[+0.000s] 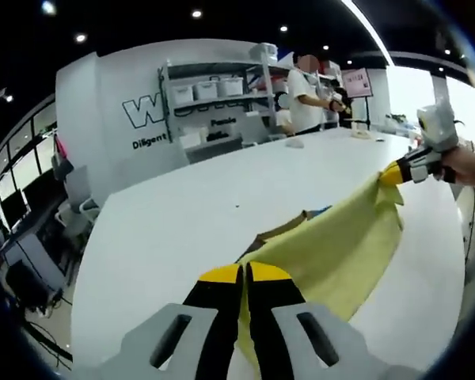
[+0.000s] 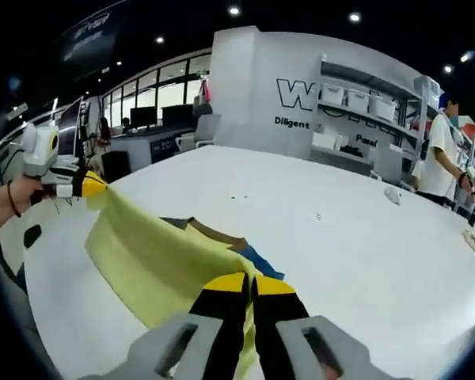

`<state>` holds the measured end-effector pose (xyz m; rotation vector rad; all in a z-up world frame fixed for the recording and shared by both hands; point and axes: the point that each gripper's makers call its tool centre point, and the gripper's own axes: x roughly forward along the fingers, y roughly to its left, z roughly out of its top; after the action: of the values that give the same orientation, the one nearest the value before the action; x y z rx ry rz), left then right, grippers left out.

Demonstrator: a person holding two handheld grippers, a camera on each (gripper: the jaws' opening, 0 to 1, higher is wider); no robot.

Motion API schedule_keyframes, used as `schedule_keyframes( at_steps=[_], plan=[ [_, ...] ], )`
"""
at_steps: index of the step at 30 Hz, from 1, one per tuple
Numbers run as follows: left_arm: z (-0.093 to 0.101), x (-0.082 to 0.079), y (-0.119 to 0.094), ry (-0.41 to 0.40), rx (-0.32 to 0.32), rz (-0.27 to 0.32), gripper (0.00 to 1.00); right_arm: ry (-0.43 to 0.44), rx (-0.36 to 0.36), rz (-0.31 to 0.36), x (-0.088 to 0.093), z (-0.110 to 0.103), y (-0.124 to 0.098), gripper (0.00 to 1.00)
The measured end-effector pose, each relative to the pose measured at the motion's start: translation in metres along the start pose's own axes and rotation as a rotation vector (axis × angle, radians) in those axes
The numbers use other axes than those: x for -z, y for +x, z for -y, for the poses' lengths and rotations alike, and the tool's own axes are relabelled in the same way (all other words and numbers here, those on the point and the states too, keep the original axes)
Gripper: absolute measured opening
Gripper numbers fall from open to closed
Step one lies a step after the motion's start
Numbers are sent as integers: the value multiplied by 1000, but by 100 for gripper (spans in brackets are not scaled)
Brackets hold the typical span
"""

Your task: Fold the garment on the visible template until the final outline fits inside the template.

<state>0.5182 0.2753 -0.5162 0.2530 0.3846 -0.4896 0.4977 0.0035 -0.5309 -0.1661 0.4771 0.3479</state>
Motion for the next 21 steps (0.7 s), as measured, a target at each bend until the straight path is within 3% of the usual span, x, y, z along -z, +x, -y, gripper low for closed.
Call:
schedule_keyframes(
  at_steps=[15,21],
  plan=[
    [-17,24,47,-52,0,-90,0,5,25,3,3,12,44,0],
    [-18,40,65,-85,-1,-128,0,-3,27,-27,16,16,67,0]
  ],
)
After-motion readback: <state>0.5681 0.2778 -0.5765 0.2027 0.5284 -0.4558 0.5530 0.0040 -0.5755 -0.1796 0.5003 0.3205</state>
